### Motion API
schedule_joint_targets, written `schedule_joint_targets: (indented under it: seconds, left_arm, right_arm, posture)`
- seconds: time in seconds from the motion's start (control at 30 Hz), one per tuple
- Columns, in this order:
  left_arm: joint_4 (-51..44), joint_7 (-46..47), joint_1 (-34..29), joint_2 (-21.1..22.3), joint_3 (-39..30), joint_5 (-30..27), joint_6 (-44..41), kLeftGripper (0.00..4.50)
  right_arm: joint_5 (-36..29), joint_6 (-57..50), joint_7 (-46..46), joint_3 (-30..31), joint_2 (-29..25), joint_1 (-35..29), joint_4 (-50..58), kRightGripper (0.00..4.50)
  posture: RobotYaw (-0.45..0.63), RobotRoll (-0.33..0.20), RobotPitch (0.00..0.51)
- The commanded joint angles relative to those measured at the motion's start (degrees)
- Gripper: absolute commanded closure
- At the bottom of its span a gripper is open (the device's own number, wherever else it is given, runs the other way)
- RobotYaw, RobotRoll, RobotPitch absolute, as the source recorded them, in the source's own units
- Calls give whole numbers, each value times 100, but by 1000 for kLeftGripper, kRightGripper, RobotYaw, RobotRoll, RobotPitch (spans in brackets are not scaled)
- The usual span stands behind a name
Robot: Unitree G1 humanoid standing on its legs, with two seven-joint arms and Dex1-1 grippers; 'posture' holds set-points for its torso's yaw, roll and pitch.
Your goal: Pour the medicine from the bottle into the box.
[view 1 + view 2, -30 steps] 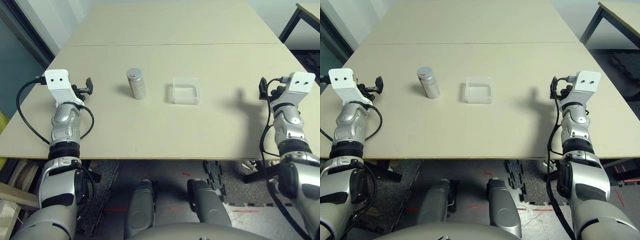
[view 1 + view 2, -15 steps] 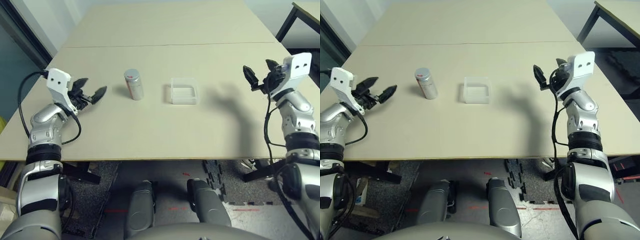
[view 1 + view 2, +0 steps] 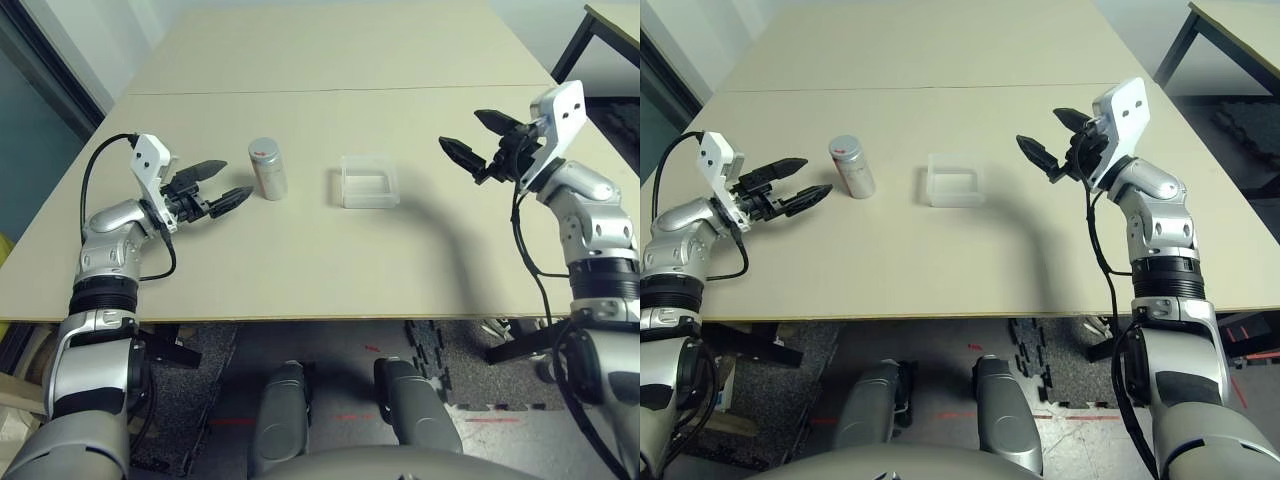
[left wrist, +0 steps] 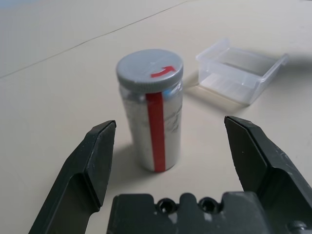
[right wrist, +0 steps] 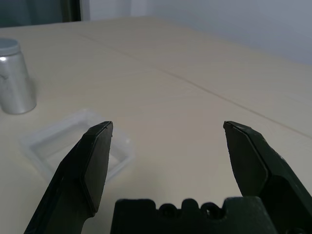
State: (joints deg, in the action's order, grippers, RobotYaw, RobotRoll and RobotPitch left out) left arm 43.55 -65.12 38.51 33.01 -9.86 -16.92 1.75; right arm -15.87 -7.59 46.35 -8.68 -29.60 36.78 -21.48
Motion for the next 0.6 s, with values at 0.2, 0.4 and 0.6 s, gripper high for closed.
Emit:
schedule_joint_targets:
  seconds: [0.2,0.4,0.6]
  left_arm:
    - [765,-1,298,-256,204,249,500,40]
    - [1151,186,459,-383,176,313,856,40]
    - [1357,269,567,-361,124,308,1028,40]
  right_arm:
    - [-153,-473,109,95,-89,-290,621,0]
    - [-245,-781,127,121,-153,-471,1000,0]
    - [-282,-950,84,109,-167,-511,1197,0]
  posture:
    - [-183,0,211]
    - [-204,0,221]
    - [-216,0,221]
